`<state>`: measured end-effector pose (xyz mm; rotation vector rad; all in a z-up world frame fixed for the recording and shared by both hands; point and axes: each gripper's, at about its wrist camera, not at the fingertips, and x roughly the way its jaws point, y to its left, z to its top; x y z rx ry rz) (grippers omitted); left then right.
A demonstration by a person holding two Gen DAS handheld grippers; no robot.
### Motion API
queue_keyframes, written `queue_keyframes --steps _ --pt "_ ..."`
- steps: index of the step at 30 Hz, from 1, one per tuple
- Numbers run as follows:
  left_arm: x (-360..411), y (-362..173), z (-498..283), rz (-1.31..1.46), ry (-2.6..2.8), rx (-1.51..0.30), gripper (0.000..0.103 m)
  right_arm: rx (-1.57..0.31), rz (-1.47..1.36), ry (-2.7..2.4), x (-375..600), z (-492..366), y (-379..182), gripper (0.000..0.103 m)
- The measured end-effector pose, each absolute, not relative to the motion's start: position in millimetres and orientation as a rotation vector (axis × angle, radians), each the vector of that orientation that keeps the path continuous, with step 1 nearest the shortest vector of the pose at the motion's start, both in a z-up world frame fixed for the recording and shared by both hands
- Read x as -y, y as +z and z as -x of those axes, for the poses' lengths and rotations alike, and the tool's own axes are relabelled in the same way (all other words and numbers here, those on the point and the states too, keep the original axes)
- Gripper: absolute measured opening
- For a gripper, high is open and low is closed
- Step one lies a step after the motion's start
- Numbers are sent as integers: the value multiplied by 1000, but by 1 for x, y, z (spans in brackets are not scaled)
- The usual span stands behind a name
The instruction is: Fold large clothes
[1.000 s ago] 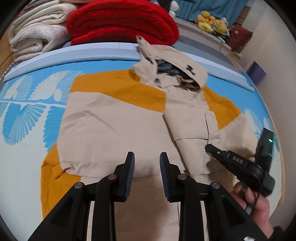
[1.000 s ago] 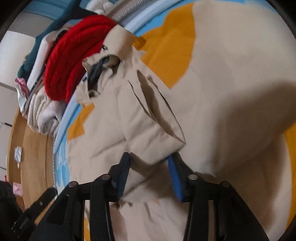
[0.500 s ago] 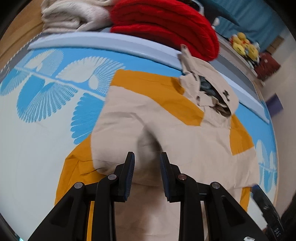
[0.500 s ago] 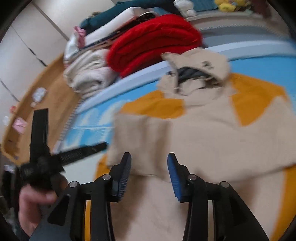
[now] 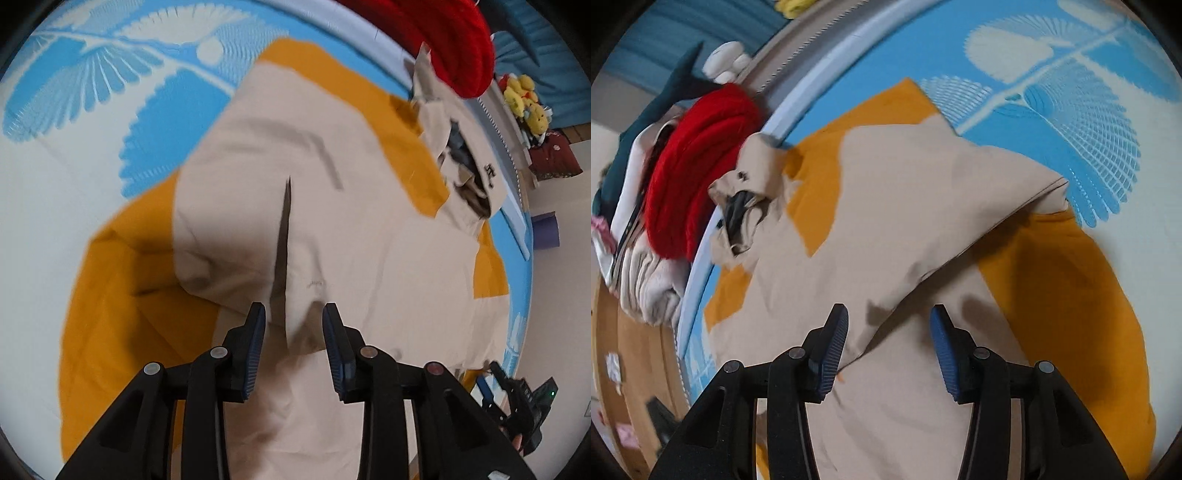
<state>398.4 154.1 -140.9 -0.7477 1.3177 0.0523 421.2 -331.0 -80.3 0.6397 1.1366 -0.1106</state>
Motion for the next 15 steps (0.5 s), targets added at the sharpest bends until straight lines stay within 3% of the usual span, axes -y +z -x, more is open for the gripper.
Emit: queue_keyframes --steps 4,5,6,8,9,10,11,15 --pt "-146 -148 -398 747 43 -1321 27 -1139 -687 -125 344 -430 -84 47" --pt "-144 -147 -398 744 41 -1317 22 -1136 -693 -125 344 -433 -84 47" --pt "-145 -146 -399 743 37 -1306 6 -1132 -695 -128 344 -436 -86 47" --pt "-143 -134 -401 687 31 -1267 3 -1115 -699 -143 350 -434 -85 47" --pt "-143 -121 -401 638 43 -1220 3 -1109 -702 -149 351 -435 -85 43" --pt "-147 -110 -400 610 66 -1175 3 -1103 -711 -149 353 -435 -86 25" --pt "-150 -97 -399 582 95 -1116 3 -1096 -718 -145 353 -435 -87 14" --pt "-172 -68 -390 492 265 -975 2 -1133 -751 -87 340 -435 -97 11"
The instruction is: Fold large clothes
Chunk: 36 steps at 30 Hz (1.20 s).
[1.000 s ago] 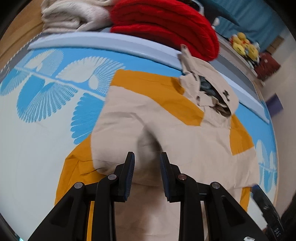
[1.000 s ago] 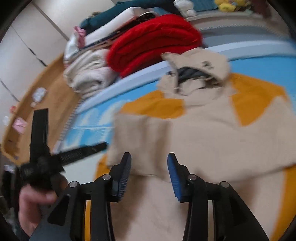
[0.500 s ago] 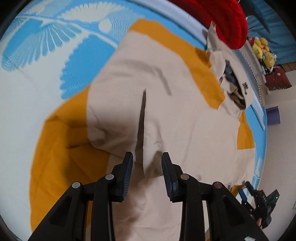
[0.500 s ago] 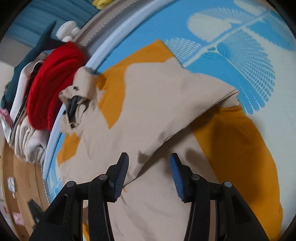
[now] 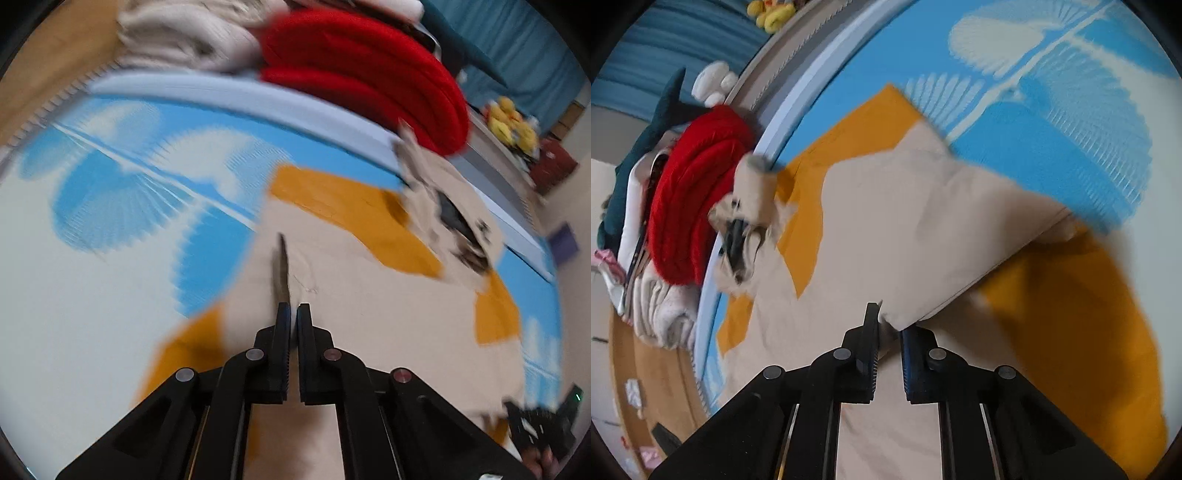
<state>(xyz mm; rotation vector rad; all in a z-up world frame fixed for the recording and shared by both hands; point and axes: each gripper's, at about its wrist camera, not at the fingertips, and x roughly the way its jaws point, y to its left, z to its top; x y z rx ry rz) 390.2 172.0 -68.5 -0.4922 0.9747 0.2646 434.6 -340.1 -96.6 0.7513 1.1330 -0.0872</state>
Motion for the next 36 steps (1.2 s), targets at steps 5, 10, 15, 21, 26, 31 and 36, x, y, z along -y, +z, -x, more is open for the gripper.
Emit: queue_keyframes --steps 5,10,15,21,26,31,36 --pt "-201 -101 -386 700 277 -1084 4 -1271 -650 -71 306 -434 -117 17" --pt "-207 -112 -385 772 250 -1109 18 -1215 -678 -156 322 -429 -107 41" --pt "-198 -127 -388 779 252 -1165 22 -1153 -780 -286 363 -422 -103 43" --pt "-196 -118 -386 723 246 -1116 1 -1093 -893 -356 397 -410 -106 13" --pt "-196 -127 -389 676 300 -1180 2 -1130 -890 -418 396 -405 -118 10" --pt "-200 -109 -384 617 379 -1122 2 -1128 -808 -499 391 -402 -105 36" --pt "-166 -93 -394 485 230 -1084 11 -953 -558 -569 361 -391 -54 38"
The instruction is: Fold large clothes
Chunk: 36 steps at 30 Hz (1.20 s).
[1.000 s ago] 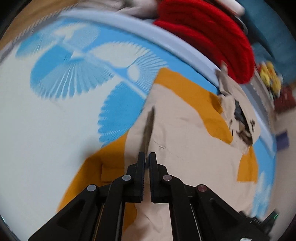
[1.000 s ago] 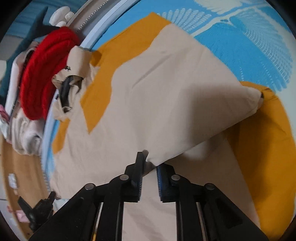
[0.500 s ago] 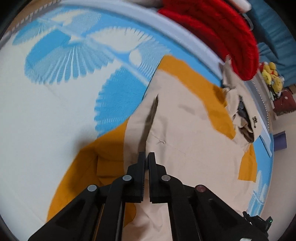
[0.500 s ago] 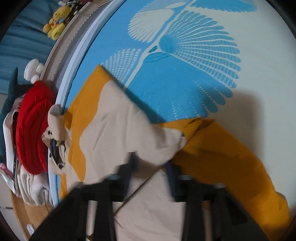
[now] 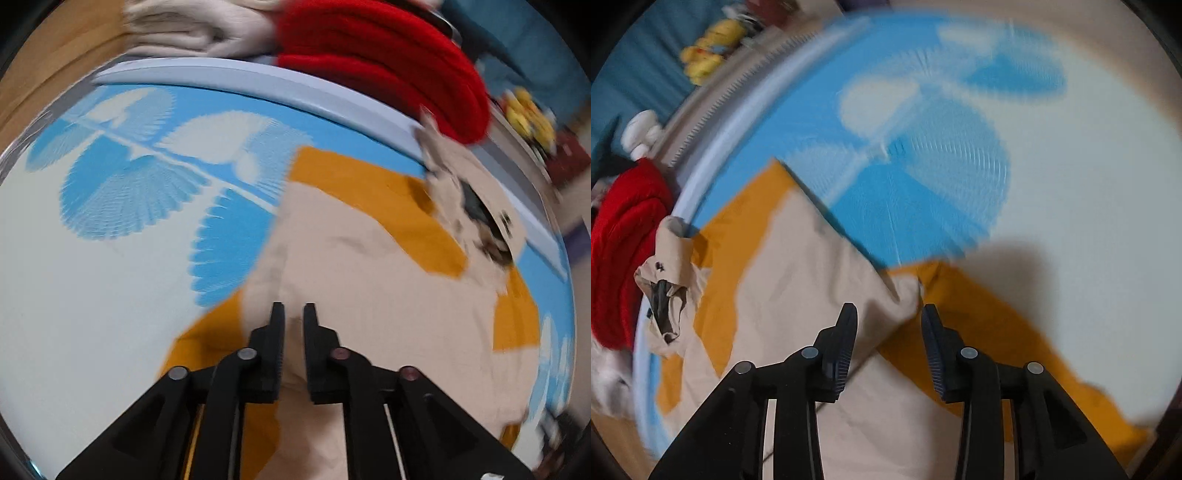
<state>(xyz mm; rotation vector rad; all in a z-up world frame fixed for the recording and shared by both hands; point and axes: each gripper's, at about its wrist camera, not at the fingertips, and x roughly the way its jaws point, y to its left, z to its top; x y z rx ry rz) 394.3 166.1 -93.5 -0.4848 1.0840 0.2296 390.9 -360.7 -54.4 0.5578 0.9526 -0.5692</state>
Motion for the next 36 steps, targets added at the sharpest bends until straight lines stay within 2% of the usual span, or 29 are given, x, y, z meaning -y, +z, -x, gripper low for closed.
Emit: queue_keyframes --steps 3,6,9,11,13,15,18,21,25,36 --pt "-162 -123 -399 544 195 -1180 11 -913 -477 -407 334 -410 -45 42" --pt "-171 -157 -394 592 244 -1264 11 -1032 -450 -117 305 -443 -74 44" --pt "-168 -145 -393 576 254 -1268 11 -1230 -390 -135 300 -452 -120 44" --pt "-162 -125 -394 528 224 -1205 13 -1226 -392 -154 301 -450 -121 44" --pt "-157 -116 -396 471 219 -1170 20 -1211 -329 -162 292 -451 -109 44" --pt "-157 -129 -396 472 225 -1220 27 -1172 -266 -152 282 -452 -98 44" --pt "-161 -152 -392 550 244 -1335 27 -1221 -192 -145 272 -455 -107 44" --pt "-156 -128 -391 519 241 -1271 27 -1244 -143 -166 273 -446 -109 44" --pt "-138 -85 -383 440 199 -1105 27 -1135 -5 -145 251 -439 -79 44" --pt "-90 -35 -352 347 123 -919 27 -985 150 -63 205 -386 -21 44"
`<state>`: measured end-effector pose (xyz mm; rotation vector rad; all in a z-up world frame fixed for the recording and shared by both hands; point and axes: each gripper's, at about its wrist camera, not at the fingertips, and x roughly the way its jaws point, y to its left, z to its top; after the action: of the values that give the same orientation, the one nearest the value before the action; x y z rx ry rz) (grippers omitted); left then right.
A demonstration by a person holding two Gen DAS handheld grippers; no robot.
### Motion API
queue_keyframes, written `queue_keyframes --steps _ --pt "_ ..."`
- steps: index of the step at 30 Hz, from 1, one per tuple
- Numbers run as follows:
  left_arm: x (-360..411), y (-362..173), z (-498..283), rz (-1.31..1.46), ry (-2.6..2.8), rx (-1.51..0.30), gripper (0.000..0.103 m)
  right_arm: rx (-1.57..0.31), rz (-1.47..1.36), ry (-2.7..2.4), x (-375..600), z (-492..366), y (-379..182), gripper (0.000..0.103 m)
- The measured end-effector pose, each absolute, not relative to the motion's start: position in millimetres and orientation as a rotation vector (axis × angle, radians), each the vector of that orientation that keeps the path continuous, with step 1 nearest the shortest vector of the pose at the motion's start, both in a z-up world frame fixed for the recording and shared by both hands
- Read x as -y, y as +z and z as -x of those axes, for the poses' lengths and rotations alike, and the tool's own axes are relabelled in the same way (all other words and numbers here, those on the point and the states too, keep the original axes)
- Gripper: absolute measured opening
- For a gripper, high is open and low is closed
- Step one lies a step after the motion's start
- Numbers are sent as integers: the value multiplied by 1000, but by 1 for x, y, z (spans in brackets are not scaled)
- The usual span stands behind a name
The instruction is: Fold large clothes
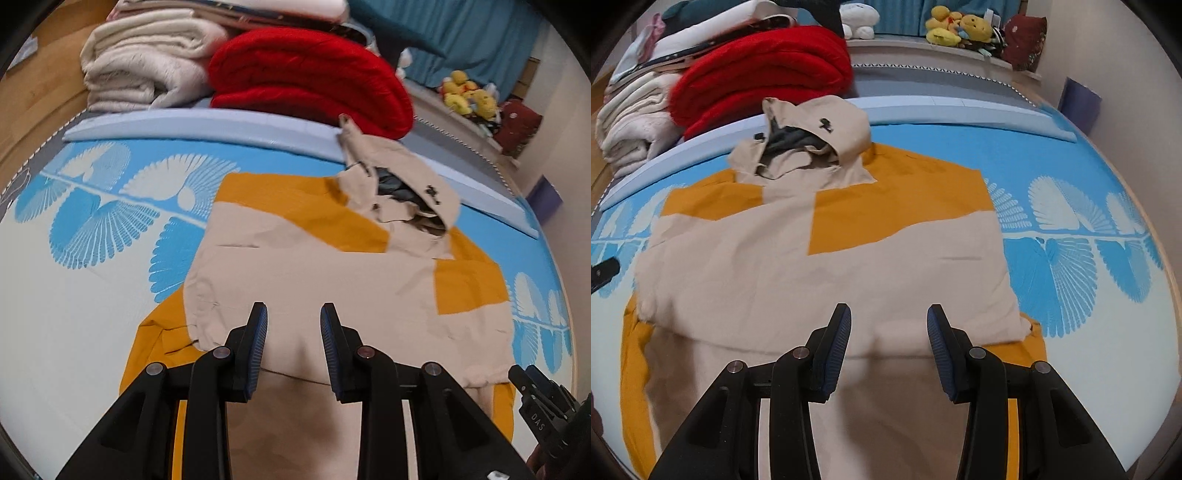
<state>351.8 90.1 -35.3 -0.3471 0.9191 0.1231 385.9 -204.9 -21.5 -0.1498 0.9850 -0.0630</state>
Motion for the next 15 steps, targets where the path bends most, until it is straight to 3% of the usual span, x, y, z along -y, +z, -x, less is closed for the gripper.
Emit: queue_keyframes --steps 15 --pt "-54 -15 -330 273 73 -796 27 -937 140 -65 212 -349 5 44"
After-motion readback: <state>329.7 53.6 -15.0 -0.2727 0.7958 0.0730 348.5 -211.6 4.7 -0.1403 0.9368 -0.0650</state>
